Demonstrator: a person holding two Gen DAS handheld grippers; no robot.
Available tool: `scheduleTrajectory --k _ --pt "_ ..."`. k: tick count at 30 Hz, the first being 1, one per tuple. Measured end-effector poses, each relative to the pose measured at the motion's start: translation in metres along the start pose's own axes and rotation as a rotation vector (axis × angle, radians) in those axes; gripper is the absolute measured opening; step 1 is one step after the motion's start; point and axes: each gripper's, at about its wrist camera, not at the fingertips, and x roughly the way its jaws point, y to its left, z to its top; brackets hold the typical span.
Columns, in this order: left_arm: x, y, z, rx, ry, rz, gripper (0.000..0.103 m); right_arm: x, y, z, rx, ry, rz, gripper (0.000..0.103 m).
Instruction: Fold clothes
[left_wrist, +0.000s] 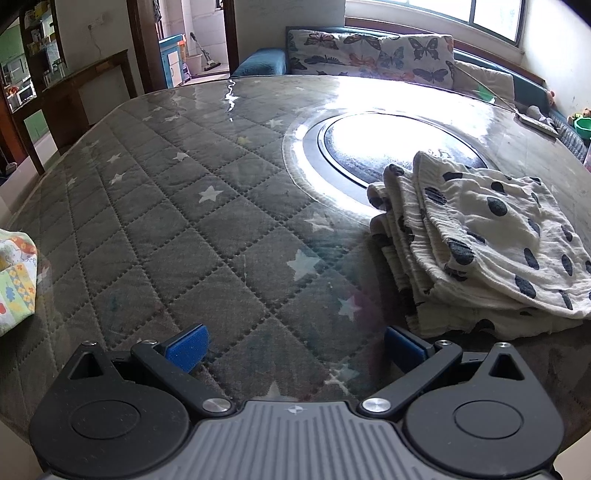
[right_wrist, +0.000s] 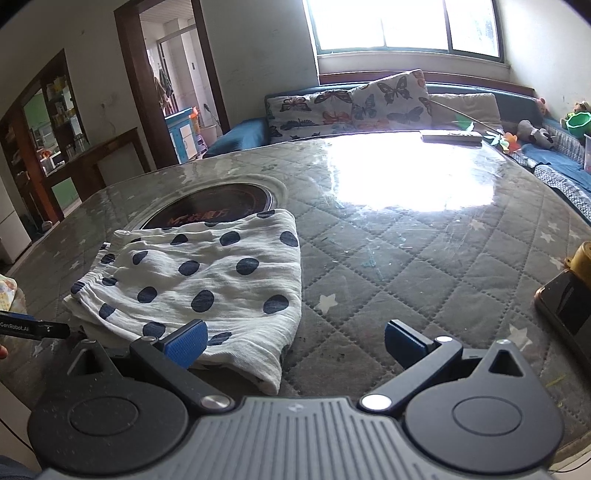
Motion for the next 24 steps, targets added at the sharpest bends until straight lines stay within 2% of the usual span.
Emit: scheduleTrajectory --k 24 --pt "0.004 -0.004 -0.002 -0.017 -0.010 0.001 0.103 0.005 0.013 0.003 0.002 -0.002 0.016 0.103"
